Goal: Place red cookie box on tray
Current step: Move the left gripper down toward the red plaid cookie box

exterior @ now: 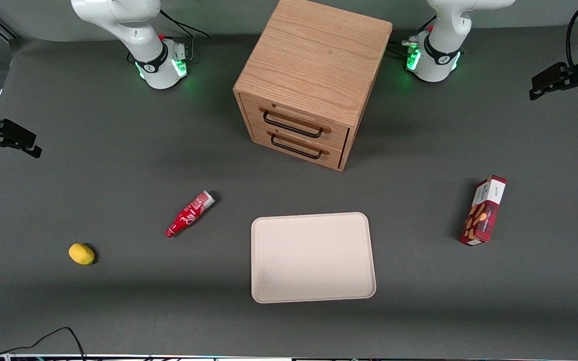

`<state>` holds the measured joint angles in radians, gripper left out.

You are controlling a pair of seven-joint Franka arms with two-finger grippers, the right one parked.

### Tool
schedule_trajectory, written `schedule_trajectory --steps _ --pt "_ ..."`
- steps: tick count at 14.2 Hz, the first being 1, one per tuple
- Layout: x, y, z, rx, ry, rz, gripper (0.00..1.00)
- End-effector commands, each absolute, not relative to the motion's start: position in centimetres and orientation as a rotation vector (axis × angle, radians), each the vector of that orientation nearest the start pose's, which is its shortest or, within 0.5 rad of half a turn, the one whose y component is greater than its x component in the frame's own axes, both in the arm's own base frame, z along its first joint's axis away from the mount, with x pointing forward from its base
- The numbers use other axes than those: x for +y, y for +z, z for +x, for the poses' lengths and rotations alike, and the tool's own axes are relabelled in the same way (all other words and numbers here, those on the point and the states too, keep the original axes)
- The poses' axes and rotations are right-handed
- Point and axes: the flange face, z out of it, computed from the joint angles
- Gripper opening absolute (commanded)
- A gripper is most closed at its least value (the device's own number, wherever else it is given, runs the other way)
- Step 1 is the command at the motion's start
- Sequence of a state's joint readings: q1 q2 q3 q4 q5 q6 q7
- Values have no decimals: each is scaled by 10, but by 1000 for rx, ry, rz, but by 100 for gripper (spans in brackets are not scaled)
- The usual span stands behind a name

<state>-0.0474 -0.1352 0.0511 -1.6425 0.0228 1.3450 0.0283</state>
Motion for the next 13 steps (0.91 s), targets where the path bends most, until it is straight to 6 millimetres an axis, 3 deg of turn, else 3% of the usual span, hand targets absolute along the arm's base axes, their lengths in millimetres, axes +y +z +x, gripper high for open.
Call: schedule_trajectory --steps 1,13 --pt "5 651 485 18 272 -3101 100" --pt "8 651 489 25 278 -3104 100"
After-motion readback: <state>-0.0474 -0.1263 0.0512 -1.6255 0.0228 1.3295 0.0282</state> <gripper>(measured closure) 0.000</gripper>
